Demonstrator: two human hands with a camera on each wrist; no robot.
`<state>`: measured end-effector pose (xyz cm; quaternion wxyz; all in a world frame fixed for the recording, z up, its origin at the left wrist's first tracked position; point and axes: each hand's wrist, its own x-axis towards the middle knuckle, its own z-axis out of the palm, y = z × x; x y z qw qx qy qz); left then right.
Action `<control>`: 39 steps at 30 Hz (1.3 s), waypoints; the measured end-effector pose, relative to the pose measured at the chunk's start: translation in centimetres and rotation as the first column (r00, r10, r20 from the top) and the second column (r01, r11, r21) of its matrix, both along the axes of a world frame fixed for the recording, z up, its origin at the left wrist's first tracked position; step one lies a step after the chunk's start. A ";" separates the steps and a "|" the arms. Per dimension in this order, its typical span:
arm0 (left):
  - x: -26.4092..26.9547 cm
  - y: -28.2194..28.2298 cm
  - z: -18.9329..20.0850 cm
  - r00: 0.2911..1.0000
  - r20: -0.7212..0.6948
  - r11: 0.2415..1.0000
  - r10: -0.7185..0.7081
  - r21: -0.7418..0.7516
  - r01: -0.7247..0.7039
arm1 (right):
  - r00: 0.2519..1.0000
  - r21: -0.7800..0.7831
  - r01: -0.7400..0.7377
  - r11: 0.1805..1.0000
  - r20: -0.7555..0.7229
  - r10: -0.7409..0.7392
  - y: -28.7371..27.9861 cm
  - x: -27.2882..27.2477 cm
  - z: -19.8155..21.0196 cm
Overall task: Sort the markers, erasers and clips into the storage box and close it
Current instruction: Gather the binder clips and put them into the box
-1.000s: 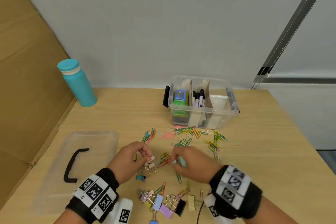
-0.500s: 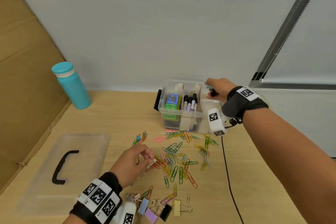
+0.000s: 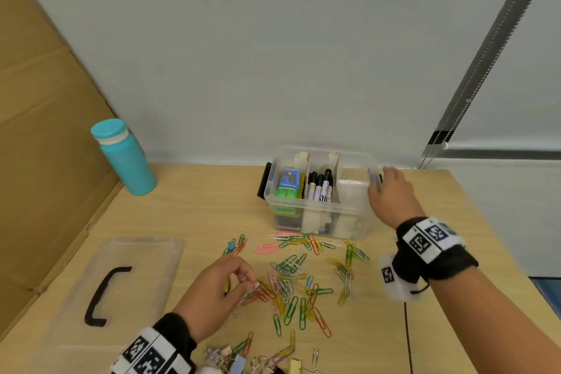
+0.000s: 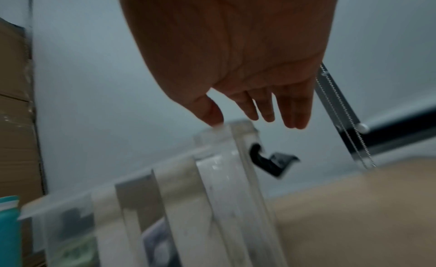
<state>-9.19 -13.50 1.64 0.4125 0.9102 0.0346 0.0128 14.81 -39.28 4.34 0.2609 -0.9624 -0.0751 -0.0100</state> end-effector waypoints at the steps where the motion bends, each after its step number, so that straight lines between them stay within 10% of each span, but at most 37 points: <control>1: 0.9 -0.6 0.6 0.999 0.027 1.000 -0.026 0.013 0.026 | 0.999 0.027 0.004 1.000 -0.045 -0.003 -0.3 -0.4 -1.2; 10: 17.4 -9.6 7.9 0.969 0.188 0.974 -0.157 0.189 0.122 | 0.999 0.172 0.039 0.984 -0.023 -0.036 0.1 -1.9 -3.9; 23: 29.2 -13.4 5.4 0.977 -0.201 0.928 -0.070 0.347 0.138 | 0.999 0.120 0.033 0.992 -0.003 -0.033 0.2 -2.1 -3.8; 30: 24.8 -11.3 7.6 0.991 -0.040 0.963 -0.131 0.232 0.137 | 1.000 0.143 -0.001 0.990 0.017 -0.001 -0.1 -1.9 -4.1; 39: 5.8 -2.6 5.9 0.995 0.101 0.984 0.020 0.176 -0.038 | 1.000 0.184 0.003 0.983 0.003 -0.004 -0.3 -1.7 -4.4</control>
